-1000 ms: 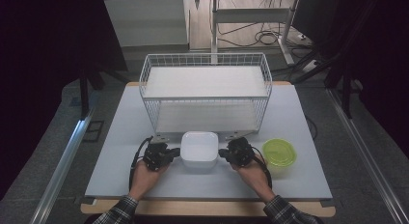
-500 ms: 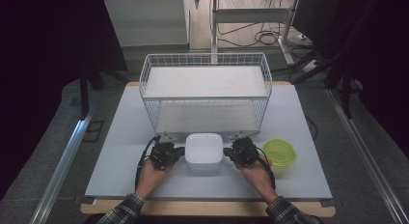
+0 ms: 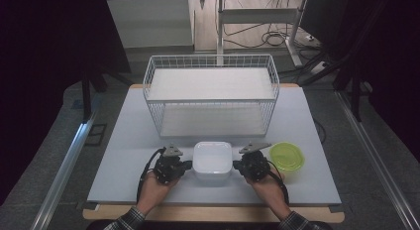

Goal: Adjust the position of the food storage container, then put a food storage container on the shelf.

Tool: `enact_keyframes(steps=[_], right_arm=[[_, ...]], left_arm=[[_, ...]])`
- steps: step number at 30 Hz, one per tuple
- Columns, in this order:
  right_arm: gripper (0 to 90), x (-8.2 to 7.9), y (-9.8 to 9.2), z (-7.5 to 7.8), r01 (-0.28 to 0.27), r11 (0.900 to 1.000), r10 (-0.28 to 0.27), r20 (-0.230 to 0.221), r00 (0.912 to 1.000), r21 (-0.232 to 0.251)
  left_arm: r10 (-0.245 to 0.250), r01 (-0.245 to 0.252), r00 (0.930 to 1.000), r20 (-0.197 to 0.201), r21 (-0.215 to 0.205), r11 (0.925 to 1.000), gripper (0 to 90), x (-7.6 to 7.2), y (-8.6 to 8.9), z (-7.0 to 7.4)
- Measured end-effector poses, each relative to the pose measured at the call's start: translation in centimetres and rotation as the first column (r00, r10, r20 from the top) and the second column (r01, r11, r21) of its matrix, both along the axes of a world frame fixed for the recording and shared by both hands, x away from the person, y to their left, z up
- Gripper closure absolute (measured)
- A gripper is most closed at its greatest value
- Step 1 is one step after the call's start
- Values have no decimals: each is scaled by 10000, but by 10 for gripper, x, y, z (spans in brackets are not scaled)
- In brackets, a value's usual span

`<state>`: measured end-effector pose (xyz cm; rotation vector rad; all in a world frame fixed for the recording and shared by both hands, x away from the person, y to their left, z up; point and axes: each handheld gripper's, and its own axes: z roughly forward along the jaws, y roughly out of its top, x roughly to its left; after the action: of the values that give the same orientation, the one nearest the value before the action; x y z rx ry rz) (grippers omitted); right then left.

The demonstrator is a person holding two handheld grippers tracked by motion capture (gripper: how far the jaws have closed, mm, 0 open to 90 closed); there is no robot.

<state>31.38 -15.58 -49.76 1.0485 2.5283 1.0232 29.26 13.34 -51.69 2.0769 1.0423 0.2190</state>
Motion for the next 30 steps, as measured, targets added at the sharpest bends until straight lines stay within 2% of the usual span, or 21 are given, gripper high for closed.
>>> enact_keyframes(steps=[3,5,6,7,8,9,10,11,12,13,14,15,16,18,19,20,23,26,27,28,30], right_arm=[[895,-2,-1,1,-6,10000,7,40,10000,-97],[881,-2,-5,2,-29,10000,29,-2,10000,88],[881,-2,-5,2,-29,10000,29,-2,10000,88],[857,-5,-8,5,-19,10000,18,184,9998,26],[857,-5,-8,5,-19,10000,18,184,9998,26],[843,-6,-10,6,-22,10000,20,230,9997,89],[806,-10,-15,9,-37,9997,32,185,9998,251],[806,-10,-15,9,-37,9997,32,185,9998,251],[784,-12,-17,10,-49,9997,42,289,9996,246],[726,-16,-21,12,-120,9996,108,454,9989,268],[726,-16,-21,12,-120,9996,108,454,9989,268],[642,-20,-25,14,-180,9992,158,633,9979,355],[604,-21,-27,16,-202,9991,174,699,9974,385],[562,-22,-28,16,-224,9989,193,745,9970,410],[469,-22,-30,17,-279,9979,232,805,9965,581],[469,-22,-30,17,-279,9979,232,805,9965,581],[327,-21,-30,17,-478,9957,412,821,9958,798],[285,-20,-29,18,-504,9938,417,878,9953,992],[258,-19,-28,18,-599,9903,489,888,9949,1253],[258,-19,-28,18,-599,9903,489,888,9949,1253],[227,-19,-26,18,-693,9881,569,929,9940,1370]], left_arm=[[-102,102,9999,-34,-33,9999,854,-1,1,0],[-148,149,9999,14,-202,9997,816,-2,4,3],[-105,106,9999,124,-134,9999,816,-4,6,5],[38,-46,9988,487,145,9999,766,-9,12,9],[38,-46,9988,487,145,9999,722,-9,12,9],[85,-93,9983,579,137,9999,722,-11,15,11],[142,-146,9973,716,55,9999,589,-14,22,14],[142,-146,9973,716,55,9999,526,-14,22,14],[98,-102,9970,773,49,9999,526,-16,25,15],[37,-45,9970,776,96,9999,384,-19,29,14],[37,-45,9970,776,96,9999,332,-19,29,14],[-25,9,9969,784,207,9998,280,-21,30,12],[-132,95,9963,845,448,9990,242,-23,31,9],[-163,116,9959,890,527,9985,207,-23,31,8],[-215,167,9955,928,527,9985,129,-23,31,8],[-237,191,9950,972,487,9986,129,-23,31,9],[-333,301,9907,1318,264,9992,70,-22,31,8],[-360,361,9880,1502,16,9993,78,-21,32,7],[-520,550,9839,1711,-129,9984,79,-21,32,7],[-520,550,9839,1711,-129,9984,76,-21,32,7],[-594,617,9783,1987,-55,9981,76,-20,31,7]])
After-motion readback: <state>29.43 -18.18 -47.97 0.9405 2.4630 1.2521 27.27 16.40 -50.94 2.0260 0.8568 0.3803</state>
